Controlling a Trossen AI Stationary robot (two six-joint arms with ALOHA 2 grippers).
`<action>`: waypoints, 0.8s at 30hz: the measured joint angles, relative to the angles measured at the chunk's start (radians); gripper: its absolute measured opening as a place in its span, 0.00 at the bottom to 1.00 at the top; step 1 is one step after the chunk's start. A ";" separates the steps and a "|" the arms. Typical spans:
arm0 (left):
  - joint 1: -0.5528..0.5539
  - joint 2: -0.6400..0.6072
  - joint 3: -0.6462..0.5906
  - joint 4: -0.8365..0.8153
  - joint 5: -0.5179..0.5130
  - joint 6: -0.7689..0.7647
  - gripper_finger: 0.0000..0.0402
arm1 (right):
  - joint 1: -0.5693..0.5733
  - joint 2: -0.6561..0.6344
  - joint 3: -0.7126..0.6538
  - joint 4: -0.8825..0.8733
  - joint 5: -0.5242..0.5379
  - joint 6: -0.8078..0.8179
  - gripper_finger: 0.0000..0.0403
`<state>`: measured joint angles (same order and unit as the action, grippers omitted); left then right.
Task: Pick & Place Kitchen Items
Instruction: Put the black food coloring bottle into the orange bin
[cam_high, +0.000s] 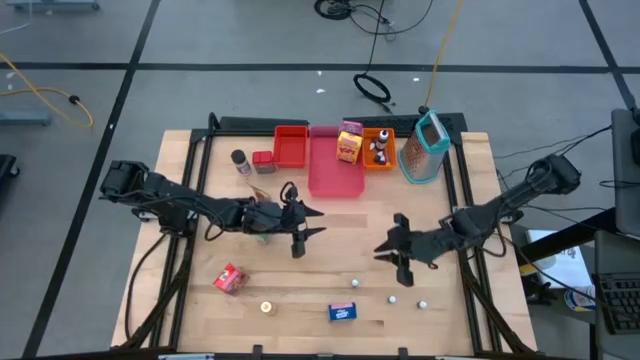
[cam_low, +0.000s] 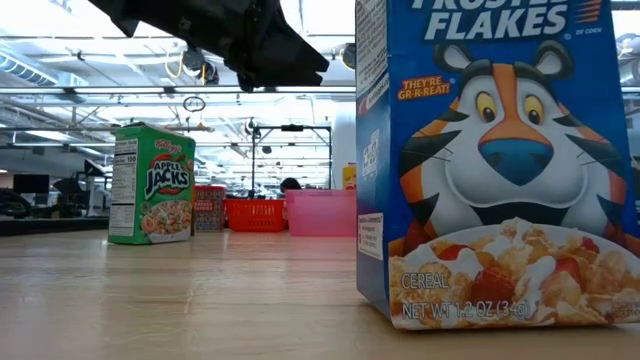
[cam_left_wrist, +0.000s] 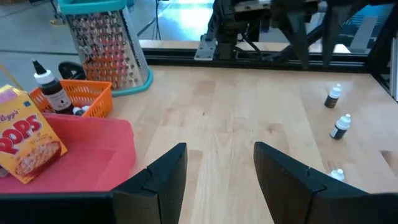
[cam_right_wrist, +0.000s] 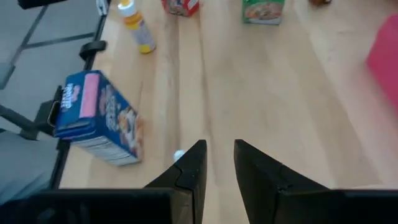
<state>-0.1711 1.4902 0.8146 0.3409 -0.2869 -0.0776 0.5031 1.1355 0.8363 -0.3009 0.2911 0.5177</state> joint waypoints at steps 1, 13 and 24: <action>0.000 0.000 0.000 -0.005 0.000 -0.006 0.46 | 0.020 0.000 -0.021 0.031 0.006 0.015 0.18; -0.035 0.000 0.000 -0.034 0.001 -0.016 0.46 | 0.237 0.029 -0.256 0.403 0.053 0.146 0.18; -0.043 0.000 0.000 -0.048 -0.001 -0.025 0.46 | 0.310 0.041 -0.351 0.514 0.076 0.179 0.18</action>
<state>-0.2138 1.4902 0.8146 0.2932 -0.2880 -0.1028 0.8127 1.1770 0.4856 0.2132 0.3668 0.6964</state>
